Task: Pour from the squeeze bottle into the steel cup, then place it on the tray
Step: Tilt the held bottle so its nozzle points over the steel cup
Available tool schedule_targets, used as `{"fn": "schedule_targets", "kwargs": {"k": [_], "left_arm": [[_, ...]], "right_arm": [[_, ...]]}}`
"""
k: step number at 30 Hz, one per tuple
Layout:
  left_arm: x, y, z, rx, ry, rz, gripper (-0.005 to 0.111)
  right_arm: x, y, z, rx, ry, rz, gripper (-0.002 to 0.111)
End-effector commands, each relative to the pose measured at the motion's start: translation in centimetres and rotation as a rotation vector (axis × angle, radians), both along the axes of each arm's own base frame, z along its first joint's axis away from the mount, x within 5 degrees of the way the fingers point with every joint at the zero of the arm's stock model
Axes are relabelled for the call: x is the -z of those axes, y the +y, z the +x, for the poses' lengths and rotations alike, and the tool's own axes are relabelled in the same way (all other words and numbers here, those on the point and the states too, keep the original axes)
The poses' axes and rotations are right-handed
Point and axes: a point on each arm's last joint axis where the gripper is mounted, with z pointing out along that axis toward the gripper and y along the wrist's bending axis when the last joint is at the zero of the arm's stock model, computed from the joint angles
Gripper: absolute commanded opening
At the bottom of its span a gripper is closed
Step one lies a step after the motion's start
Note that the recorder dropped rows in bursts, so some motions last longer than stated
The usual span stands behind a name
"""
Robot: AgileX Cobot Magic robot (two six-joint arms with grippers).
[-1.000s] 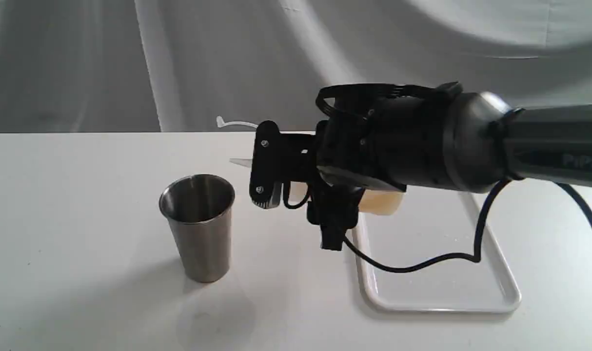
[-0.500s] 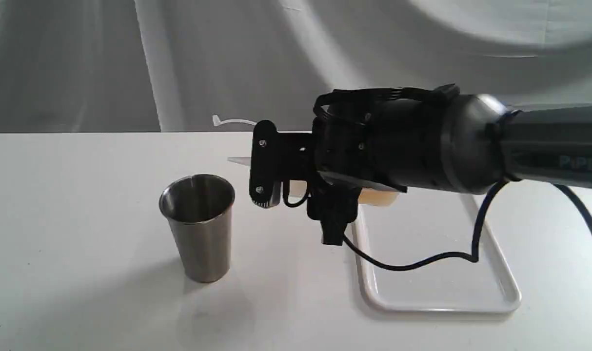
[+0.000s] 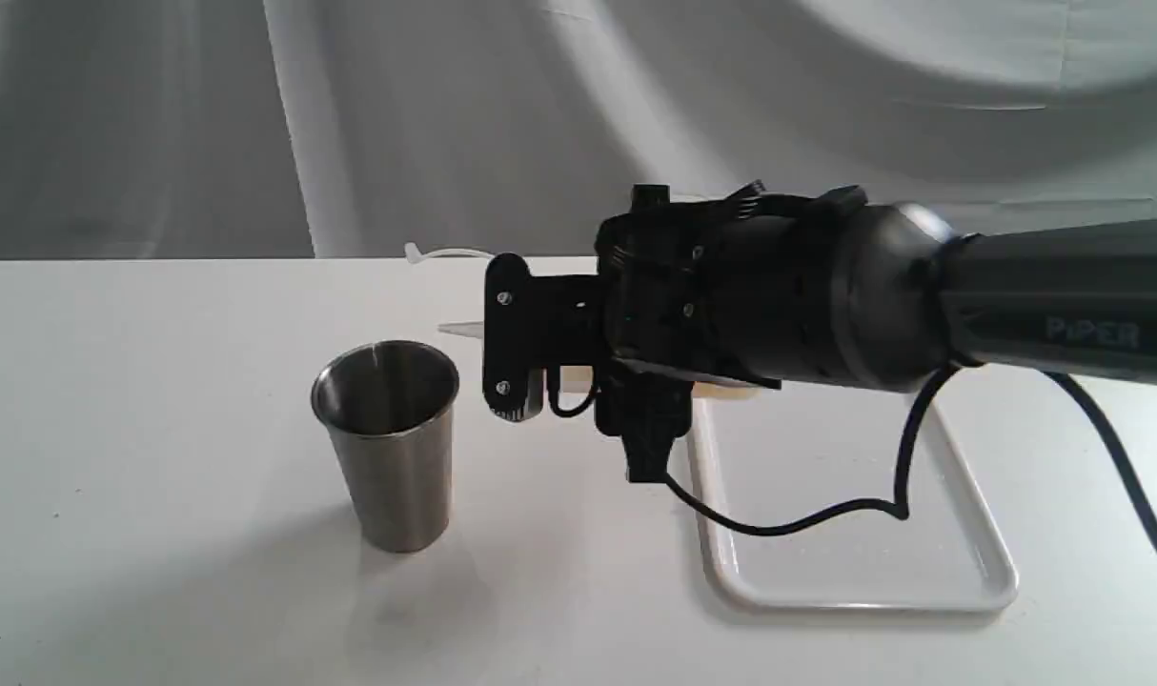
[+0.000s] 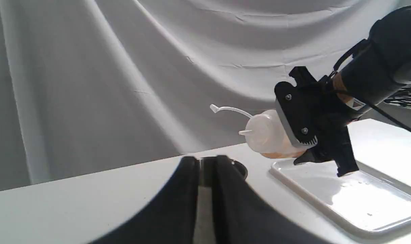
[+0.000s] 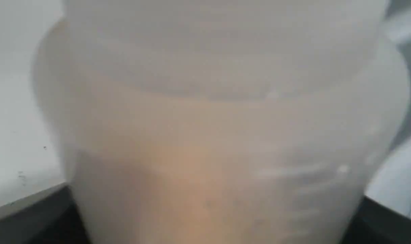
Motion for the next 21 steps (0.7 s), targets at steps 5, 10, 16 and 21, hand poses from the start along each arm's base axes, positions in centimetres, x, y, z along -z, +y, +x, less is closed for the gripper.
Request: {"fn": "schedule_targets", "kwargs": {"k": [5, 10, 16, 21], "left_arm": [[0.1, 0.0, 0.1, -0.002, -0.002, 0.003, 0.008], [0.1, 0.0, 0.1, -0.002, -0.002, 0.003, 0.008], [0.1, 0.0, 0.1, -0.002, -0.002, 0.003, 0.008], [0.1, 0.0, 0.1, -0.002, -0.002, 0.003, 0.008]], "right_arm": [[-1.5, 0.1, 0.5, -0.008, -0.071, 0.009, 0.030], [-2.4, 1.0, 1.4, 0.008, -0.105, 0.022, 0.030], [-1.7, 2.2, 1.7, -0.021, -0.089, -0.081, 0.030], [-1.4, 2.8, 1.6, -0.053, -0.103, -0.140, 0.030]]}}
